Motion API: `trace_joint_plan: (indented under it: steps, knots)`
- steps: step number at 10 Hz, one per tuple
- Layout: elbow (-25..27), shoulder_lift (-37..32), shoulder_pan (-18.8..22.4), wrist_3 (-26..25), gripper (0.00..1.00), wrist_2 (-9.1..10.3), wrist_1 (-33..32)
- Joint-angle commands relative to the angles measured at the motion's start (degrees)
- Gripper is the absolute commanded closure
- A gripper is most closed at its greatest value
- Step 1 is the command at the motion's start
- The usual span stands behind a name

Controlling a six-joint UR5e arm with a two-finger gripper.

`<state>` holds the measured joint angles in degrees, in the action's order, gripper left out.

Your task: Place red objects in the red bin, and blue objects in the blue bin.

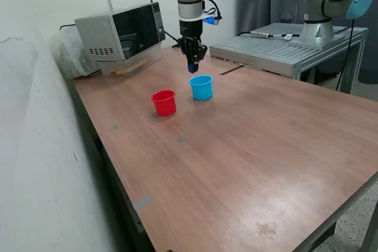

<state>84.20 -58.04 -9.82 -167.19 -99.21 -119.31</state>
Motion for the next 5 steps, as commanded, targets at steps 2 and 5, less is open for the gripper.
trace_joint_plan:
  steps: [2,5]
  knots:
    - [8.59,-2.25,-4.33,1.78,1.00,-0.46,-0.39]
    - [10.90,-2.34,-5.12,2.75,1.00,-0.46,-2.41]
